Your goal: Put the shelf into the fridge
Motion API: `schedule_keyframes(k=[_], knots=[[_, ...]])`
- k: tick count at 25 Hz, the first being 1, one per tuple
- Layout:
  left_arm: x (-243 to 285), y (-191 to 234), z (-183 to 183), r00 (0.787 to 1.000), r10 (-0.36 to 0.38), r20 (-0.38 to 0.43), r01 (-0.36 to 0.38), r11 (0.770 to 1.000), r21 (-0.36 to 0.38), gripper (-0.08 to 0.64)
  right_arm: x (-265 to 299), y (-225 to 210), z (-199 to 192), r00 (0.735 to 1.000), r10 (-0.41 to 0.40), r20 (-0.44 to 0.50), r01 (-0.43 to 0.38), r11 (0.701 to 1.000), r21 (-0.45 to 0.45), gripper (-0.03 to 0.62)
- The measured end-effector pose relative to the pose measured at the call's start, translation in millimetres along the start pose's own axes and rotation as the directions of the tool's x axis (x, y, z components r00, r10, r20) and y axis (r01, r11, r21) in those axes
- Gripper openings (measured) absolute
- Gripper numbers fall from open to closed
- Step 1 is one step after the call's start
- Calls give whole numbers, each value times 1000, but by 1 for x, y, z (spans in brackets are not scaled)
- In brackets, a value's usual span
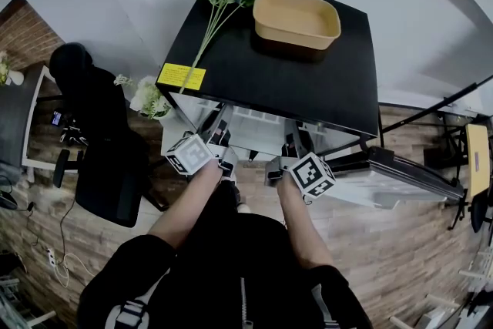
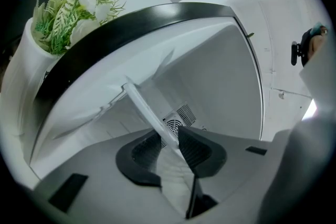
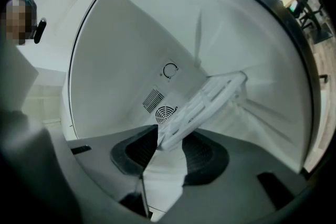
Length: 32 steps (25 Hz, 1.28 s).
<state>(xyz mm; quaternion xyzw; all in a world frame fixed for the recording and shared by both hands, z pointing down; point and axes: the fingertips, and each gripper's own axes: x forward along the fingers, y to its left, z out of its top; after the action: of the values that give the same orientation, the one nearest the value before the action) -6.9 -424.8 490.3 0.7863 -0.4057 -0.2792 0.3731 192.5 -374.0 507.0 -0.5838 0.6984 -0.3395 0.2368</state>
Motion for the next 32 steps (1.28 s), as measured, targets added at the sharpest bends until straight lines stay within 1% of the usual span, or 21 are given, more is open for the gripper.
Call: schedule_keyframes(k=[6,12,15,17,20,21,23,25,27,29,32], knots=[[1,-3,0,1000,-12,3,12,1000,1,114,1,1,0,1000,16,11,-16,1000,-3,149],[-1,-6,-2,1000,-23,-14,24,999,41,124,0,6,3,1000,30,1,-30,999,-33,160],[-8,-9,-5,999,-21,-35,24,996,82,130,-4,6,-2,999,41,-22,-42,998,-52,167],[-17,-10,-5,999,-15,-39,19,993,117,130,-9,7,-5,998,50,-36,-53,996,-76,161],[-28,-11,-6,999,4,-51,6,981,195,129,-17,7,-12,997,62,-52,-67,992,-106,155],[-32,-11,-6,998,13,-58,1,974,225,126,-20,7,-14,996,64,-61,-71,990,-121,152],[-39,-12,-7,997,27,-71,-6,958,287,92,-27,9,-19,994,70,-86,-83,983,-163,135],[-45,-16,-7,995,35,-90,-1,933,360,71,-36,13,-23,991,69,-111,-93,968,-234,115],[-51,-21,-7,992,42,-115,15,890,456,57,-44,16,-24,990,65,-124,-101,944,-314,73],[-55,-27,-8,990,45,-137,35,848,529,51,-51,16,-25,990,54,-131,-101,919,-380,51],[-63,-32,-10,986,46,-158,56,811,583,44,-62,15,-24,990,41,-135,-97,891,-444,22]])
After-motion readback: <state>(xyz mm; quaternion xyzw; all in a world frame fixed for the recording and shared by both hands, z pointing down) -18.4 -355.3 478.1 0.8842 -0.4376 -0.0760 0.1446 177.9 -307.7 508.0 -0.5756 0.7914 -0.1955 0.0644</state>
